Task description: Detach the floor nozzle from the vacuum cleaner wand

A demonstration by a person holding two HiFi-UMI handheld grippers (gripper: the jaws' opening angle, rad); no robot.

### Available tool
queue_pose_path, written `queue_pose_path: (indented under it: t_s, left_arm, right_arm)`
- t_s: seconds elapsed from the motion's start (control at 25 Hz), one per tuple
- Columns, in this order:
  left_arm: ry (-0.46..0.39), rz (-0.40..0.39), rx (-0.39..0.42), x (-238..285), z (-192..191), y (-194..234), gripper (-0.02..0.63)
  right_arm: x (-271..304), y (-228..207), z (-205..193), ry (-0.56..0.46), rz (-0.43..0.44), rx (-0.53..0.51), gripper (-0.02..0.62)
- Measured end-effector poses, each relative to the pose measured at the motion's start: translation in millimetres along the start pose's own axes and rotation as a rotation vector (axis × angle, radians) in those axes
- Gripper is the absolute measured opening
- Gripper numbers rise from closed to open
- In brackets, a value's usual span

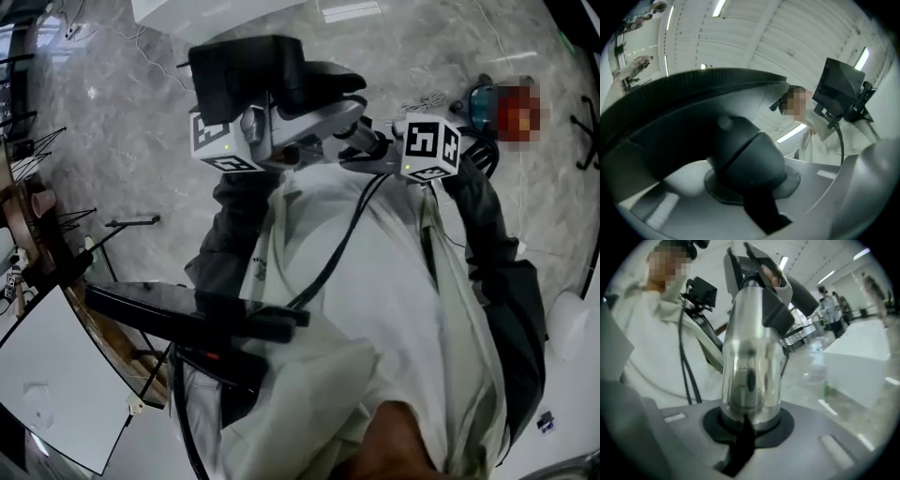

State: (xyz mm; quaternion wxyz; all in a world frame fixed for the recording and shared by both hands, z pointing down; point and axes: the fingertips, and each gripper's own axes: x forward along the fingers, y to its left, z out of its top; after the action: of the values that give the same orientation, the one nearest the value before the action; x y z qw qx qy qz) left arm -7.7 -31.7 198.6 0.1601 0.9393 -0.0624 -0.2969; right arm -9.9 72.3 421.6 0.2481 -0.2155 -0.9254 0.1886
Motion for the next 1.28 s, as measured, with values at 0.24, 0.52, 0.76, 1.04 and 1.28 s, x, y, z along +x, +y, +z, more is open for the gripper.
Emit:
queue_pose_path:
  t_s: [0.24,0.52,0.76,1.04,1.28]
  left_arm:
    - [-0.03,0.158,-0.007,-5.5,3.1,27.1,0.079]
    - [0.016,0.464,-0.014,-6.8,5.0,52.1,0.075]
    - [-0.014,0.005,0.041,15.2,-3.1,-21.7,0.082]
    - [-0.049,0.095,-0.004,12.6,-4.0,0.6,0.084]
    - [-0.014,0.45,-0.051,-2.5,-6.2,41.6,0.081]
  right_arm:
    - [-1.7,-7.2,5.4,-0.019,-0.065,0.048,0.037]
    - [-35.4,-60.6,4.4,0.058,-0.949,0.046,0.038]
    - [-10.4,6.4,-3.3,-0.003,-0.251,-0.037,0.04]
    - [-11.6,31.6,-3.5,-0.046,0.113,0.037,0.038]
    - [-30.7,-35.4,-12.1,0.054,-0.797,0.083,0.037]
